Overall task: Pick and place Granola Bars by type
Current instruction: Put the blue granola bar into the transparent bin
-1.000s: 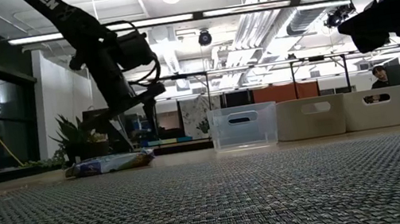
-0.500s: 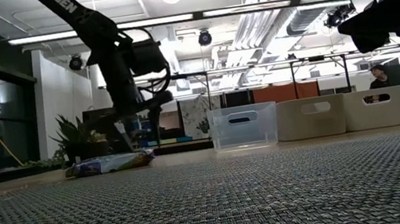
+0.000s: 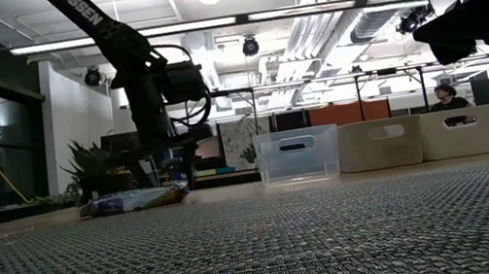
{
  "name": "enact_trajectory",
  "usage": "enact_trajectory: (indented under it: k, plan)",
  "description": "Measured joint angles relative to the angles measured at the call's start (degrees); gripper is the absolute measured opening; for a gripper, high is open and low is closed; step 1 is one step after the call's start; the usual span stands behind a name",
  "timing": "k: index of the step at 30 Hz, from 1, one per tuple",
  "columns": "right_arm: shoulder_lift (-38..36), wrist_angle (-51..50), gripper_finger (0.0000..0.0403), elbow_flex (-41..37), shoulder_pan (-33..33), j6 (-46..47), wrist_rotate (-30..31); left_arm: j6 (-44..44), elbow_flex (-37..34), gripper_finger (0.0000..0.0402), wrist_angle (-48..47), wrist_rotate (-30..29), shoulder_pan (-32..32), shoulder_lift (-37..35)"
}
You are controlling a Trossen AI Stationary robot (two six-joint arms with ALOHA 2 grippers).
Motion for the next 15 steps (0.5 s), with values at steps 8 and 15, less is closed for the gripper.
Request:
enact_trajectory:
  k: [8,15]
  plan:
    - [0.0,0.0,0.0,0.0,0.0,0.0,0.0,0.3,0.0,0.0268,0.1,-0.6,-0.3,0.4]
    - [0.0,0.0,0.0,0.0,0.0,0.0,0.0,0.4,-0.1,0.0222,-0.2,-0.5,-0.3,0.5]
